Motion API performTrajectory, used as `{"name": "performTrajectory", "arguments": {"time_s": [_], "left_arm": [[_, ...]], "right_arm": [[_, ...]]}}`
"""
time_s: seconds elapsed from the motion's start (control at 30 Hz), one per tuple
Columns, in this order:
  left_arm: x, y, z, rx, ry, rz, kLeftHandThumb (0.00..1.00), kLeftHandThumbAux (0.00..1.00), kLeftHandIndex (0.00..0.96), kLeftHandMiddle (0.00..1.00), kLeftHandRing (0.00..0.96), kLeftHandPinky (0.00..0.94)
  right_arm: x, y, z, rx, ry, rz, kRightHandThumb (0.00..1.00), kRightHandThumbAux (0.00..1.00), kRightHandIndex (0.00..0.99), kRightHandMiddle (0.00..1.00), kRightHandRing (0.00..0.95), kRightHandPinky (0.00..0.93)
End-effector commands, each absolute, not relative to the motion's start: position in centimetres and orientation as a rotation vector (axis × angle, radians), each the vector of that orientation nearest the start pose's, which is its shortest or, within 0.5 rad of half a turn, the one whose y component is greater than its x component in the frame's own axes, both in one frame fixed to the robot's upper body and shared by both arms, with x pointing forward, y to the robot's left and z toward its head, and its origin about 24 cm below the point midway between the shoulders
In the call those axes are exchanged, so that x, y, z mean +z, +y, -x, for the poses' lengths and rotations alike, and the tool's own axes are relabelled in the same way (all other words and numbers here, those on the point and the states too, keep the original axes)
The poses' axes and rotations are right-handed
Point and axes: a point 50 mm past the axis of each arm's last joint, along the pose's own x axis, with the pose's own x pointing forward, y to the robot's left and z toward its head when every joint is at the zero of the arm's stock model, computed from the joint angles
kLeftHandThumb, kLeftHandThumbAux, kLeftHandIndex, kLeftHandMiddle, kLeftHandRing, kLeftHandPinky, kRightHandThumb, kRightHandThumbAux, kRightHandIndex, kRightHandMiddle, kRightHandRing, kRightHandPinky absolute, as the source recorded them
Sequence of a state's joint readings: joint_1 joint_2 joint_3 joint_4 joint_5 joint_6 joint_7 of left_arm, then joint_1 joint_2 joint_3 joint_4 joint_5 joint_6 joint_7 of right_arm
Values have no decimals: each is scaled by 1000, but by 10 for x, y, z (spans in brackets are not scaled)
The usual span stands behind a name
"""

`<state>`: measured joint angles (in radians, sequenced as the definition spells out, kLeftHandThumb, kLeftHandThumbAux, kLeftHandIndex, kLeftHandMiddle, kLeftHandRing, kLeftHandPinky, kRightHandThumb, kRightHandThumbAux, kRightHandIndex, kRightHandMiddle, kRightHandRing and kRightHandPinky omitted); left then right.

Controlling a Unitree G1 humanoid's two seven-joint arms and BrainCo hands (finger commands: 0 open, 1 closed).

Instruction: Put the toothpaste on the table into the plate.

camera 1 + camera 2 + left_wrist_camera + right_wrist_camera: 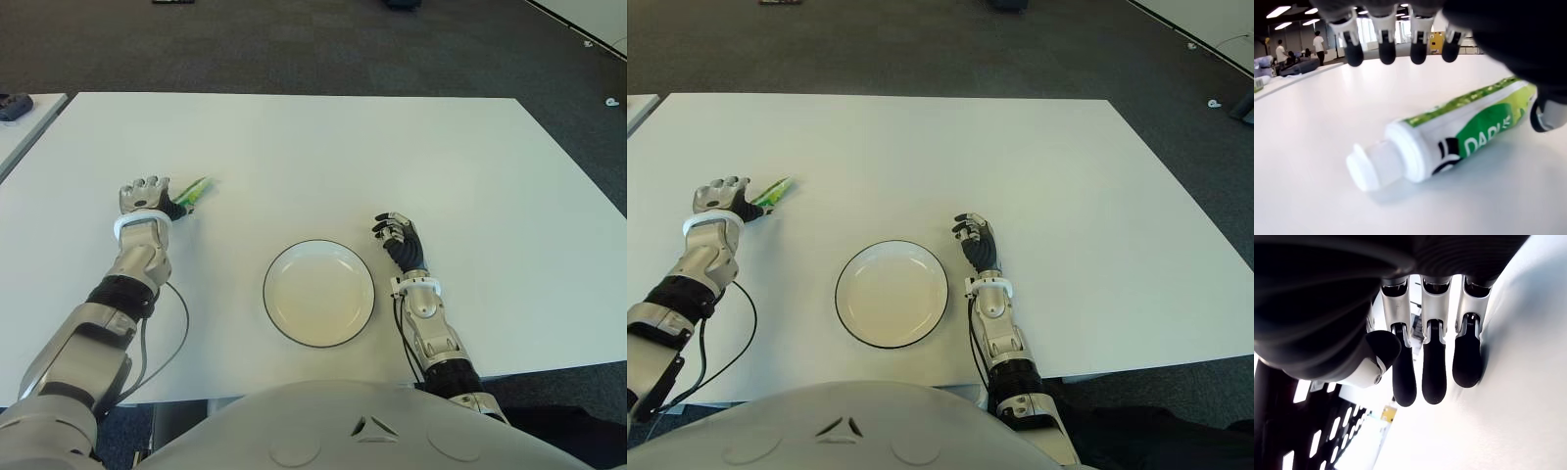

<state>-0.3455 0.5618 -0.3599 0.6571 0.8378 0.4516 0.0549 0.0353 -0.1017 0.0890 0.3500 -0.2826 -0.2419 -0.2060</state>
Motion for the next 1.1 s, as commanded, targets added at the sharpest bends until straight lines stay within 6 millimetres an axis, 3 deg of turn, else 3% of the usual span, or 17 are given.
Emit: {"name": "performTrajectory", "arguments": {"time_s": [0.03, 0.77, 1.1], "left_arm": [[-6, 284, -287, 86, 646, -1536, 249, 327, 0, 14, 0, 0], [-22, 281, -285, -71, 655, -1564, 205, 311, 0, 0, 0, 0], [-34, 272, -281, -224, 692, -1598, 171, 308, 0, 30, 0, 0]], "right_arm": [[-27, -163, -227, -46, 137, 389, 826, 701, 355, 509, 496, 452], [-25, -163, -226, -49, 140, 408, 827, 701, 355, 507, 501, 460], [-25, -163, -227, -47, 137, 397, 827, 701, 356, 506, 499, 463]]}}
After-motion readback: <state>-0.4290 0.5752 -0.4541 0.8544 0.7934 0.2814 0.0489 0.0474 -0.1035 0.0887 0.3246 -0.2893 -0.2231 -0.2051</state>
